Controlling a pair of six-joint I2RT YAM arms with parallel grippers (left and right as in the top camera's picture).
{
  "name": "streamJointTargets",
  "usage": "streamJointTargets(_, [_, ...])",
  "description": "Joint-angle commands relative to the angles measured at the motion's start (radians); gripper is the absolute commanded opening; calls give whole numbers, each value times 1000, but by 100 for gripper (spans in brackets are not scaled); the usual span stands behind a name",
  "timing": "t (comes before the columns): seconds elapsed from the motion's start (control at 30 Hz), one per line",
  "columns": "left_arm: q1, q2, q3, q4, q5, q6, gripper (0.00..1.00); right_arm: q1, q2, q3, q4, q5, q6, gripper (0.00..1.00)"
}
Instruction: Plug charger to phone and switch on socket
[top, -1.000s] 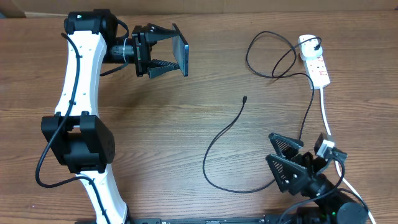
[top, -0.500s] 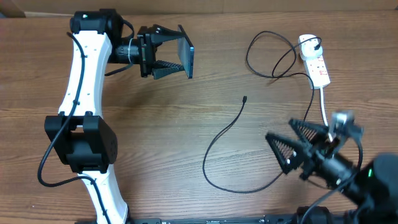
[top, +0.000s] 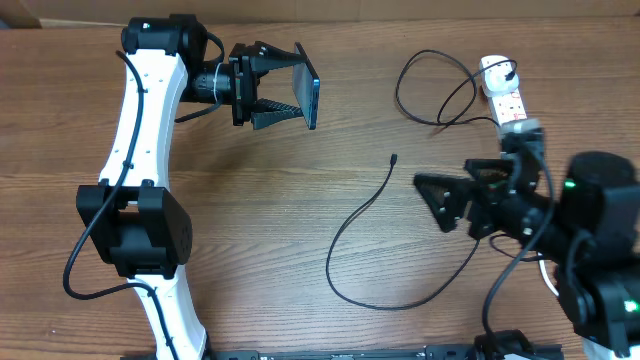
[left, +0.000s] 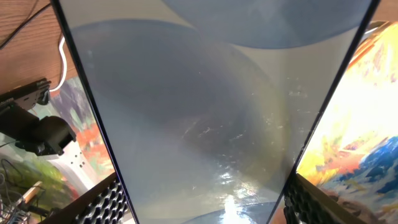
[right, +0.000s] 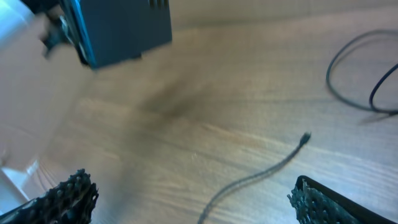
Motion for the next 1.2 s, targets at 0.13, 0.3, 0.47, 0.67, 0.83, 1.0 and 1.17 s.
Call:
streamJointTargets(0.13, [-6, -25, 20, 1, 46, -18, 58, 264, 113, 55, -2, 330, 97, 99])
streamJointTargets(0.3, [-6, -25, 20, 2, 46, -20, 58, 424, 150, 61, 146, 442, 157, 100])
streamJointTargets(0.47, [-6, -25, 20, 2, 46, -21, 58, 536, 172, 61, 266, 629, 180, 100])
streamJointTargets(0.67, [-7, -25, 20, 24, 45, -21, 58, 583, 222, 61, 320, 663, 208, 100])
streamJointTargets(0.83, [-7, -25, 20, 28, 34, -25, 58, 631, 279, 61, 369, 666, 222, 100])
streamJointTargets(1.0, [-8, -25, 20, 28, 27, -28, 58, 669, 303, 61, 465, 688, 222, 96])
streamJointTargets(1.17, [-8, -25, 20, 38, -26, -28, 58, 671, 324, 61, 520, 755, 222, 95])
